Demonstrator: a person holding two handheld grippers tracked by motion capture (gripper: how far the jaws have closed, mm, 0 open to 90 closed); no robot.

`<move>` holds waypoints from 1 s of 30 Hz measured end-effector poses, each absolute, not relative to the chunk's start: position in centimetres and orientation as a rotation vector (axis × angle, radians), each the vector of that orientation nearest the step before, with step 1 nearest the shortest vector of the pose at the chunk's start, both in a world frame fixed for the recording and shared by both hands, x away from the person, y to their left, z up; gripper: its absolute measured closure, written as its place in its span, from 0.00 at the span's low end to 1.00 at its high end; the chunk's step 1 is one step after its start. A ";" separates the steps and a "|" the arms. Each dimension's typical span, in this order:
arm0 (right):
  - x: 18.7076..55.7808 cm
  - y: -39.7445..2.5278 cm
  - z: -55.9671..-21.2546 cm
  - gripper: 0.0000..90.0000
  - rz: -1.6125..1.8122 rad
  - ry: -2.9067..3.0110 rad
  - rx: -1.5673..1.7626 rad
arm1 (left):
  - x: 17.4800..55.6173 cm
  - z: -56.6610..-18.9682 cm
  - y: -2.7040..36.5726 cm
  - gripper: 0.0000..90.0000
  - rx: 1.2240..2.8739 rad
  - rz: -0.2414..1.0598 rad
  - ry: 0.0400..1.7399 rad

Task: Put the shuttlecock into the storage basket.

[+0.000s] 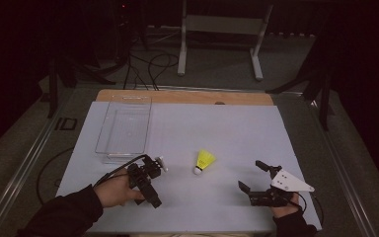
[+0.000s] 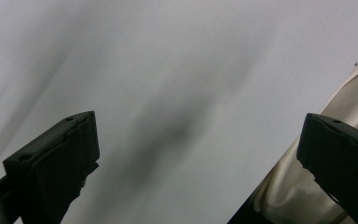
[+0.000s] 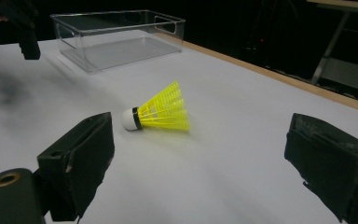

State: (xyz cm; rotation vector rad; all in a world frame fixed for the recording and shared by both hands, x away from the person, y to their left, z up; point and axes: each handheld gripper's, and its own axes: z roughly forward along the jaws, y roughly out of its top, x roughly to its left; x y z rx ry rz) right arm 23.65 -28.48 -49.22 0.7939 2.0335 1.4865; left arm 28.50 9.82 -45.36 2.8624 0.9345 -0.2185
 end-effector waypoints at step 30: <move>23.6 -28.5 -49.1 0.09 1.486 2.029 0.791 | 29.7 -45.2 4.1 0.00 2.803 -0.160 0.858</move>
